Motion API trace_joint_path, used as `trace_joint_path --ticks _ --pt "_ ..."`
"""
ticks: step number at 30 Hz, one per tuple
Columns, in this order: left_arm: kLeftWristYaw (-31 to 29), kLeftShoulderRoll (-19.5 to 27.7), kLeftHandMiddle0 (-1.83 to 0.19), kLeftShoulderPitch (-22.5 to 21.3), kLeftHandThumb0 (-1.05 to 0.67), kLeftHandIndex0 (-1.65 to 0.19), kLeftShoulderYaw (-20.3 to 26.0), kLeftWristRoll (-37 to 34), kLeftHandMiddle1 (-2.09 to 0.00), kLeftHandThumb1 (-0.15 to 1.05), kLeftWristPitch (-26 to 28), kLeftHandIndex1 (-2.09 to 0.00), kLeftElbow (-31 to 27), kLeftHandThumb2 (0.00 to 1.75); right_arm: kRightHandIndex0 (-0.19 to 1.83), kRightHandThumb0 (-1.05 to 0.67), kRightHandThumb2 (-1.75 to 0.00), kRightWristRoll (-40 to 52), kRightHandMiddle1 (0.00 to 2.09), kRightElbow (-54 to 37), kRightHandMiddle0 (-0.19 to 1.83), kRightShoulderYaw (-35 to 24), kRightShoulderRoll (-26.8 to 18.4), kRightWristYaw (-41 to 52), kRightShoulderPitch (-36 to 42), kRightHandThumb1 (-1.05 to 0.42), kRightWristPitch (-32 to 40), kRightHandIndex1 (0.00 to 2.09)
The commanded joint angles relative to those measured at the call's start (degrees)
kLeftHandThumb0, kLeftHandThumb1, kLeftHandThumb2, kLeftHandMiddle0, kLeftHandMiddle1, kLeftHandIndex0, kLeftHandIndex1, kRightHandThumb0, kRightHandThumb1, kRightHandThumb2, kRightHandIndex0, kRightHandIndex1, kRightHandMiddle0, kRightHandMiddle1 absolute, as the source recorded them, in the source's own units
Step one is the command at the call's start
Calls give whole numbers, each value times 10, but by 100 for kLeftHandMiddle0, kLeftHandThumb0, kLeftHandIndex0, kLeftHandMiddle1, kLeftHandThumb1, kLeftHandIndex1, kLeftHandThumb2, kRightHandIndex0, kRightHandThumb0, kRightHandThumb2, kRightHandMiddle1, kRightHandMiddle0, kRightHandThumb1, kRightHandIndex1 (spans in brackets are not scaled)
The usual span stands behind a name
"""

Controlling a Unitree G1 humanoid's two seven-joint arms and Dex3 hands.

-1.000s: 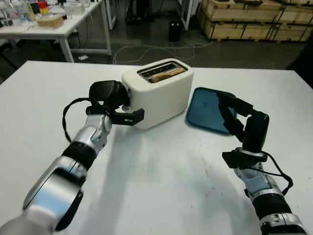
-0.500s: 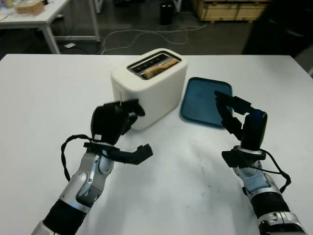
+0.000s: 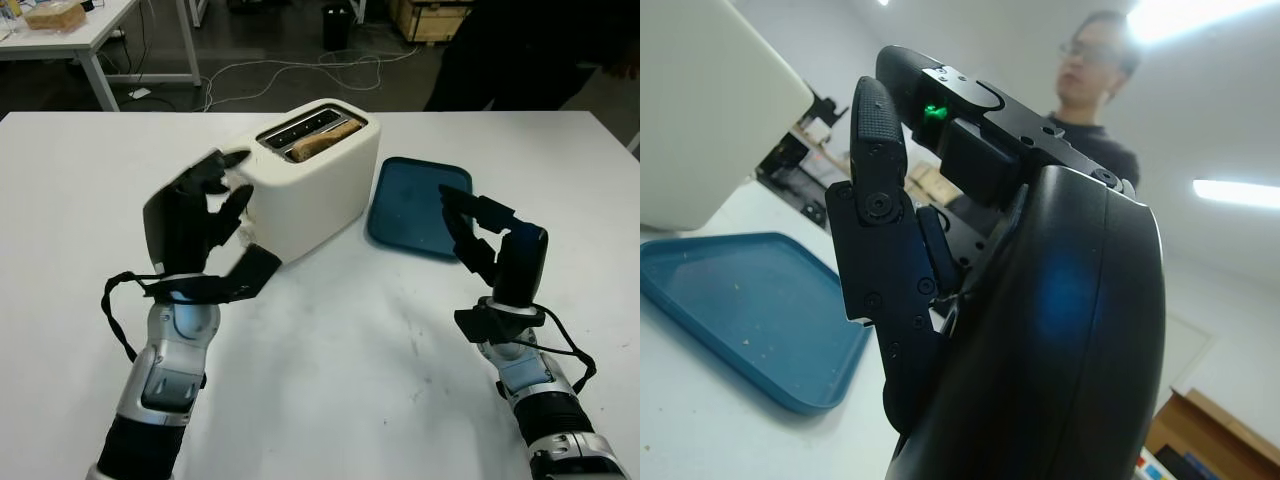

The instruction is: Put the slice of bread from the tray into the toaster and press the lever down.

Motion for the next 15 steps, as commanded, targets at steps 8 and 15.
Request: trace_joint_path --ticks 8,15 --pt "-19 -23 0 9 -61 -16 30 -75 -41 92 -130 0 23 72 56 -65 -44 196 0 -120 52 -6 25 231 43 -92 169 0" --pt "-26 -45 0 40 -57 -19 34 -67 -43 92 -109 -2 24 67 46 -59 -43 244 0 -152 44 -26 63 262 42 -92 212 0"
